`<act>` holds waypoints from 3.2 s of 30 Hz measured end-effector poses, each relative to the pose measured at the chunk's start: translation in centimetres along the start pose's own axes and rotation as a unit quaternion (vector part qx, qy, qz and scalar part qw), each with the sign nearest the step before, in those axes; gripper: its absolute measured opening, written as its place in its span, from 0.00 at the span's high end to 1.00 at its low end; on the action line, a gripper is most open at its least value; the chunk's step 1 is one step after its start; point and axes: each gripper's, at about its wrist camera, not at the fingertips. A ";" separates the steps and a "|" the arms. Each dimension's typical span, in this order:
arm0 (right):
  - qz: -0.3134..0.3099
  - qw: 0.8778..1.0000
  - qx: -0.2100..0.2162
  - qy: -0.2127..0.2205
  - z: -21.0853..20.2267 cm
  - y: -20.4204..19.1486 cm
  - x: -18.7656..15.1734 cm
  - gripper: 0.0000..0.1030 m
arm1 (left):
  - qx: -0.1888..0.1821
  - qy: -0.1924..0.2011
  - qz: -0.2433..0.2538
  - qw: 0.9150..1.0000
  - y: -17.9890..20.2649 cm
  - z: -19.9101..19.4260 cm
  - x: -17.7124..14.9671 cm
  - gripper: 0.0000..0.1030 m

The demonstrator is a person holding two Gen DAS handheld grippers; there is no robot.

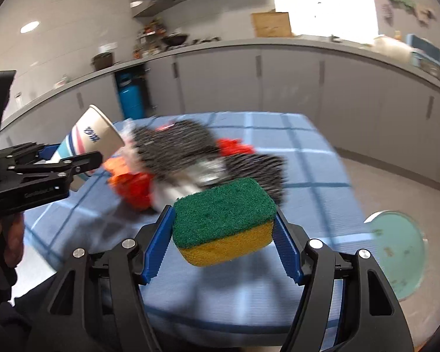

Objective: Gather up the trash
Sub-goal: 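Carry cup and sponge to the teal basin and open both tools to drop them, then grasp the black mesh scrubber with the left tool while the right tool grasps the white melamine sponge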

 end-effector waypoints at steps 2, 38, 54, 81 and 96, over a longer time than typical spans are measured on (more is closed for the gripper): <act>0.013 0.999 -0.031 0.007 -0.3 2.6 0.4 0.37 | -0.014 0.011 0.015 1.000 2.0 0.6 1.2 0.40; 0.134 0.947 -0.292 -0.013 -0.4 31.5 -7.1 0.24 | -0.249 -0.050 0.158 0.954 34.7 15.5 3.7 0.32; 0.155 0.943 -0.296 -0.007 -1.0 30.0 -6.7 0.15 | -0.191 -0.023 0.149 0.970 29.7 14.7 4.8 0.17; 0.073 0.985 -0.158 -0.008 4.1 14.2 -1.3 0.10 | -0.042 0.038 0.062 0.996 8.7 6.1 5.6 0.15; 0.027 0.996 -0.088 -0.016 7.7 6.3 0.8 0.10 | 0.019 -0.027 -0.017 0.999 -0.3 8.0 1.9 0.11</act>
Point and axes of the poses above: each gripper's, at about its wrist camera, not at the fingertips, and z roughly the way its jaws point, y to its right, x to its top, and after that the axes turned 12 degrees about y, right-handed
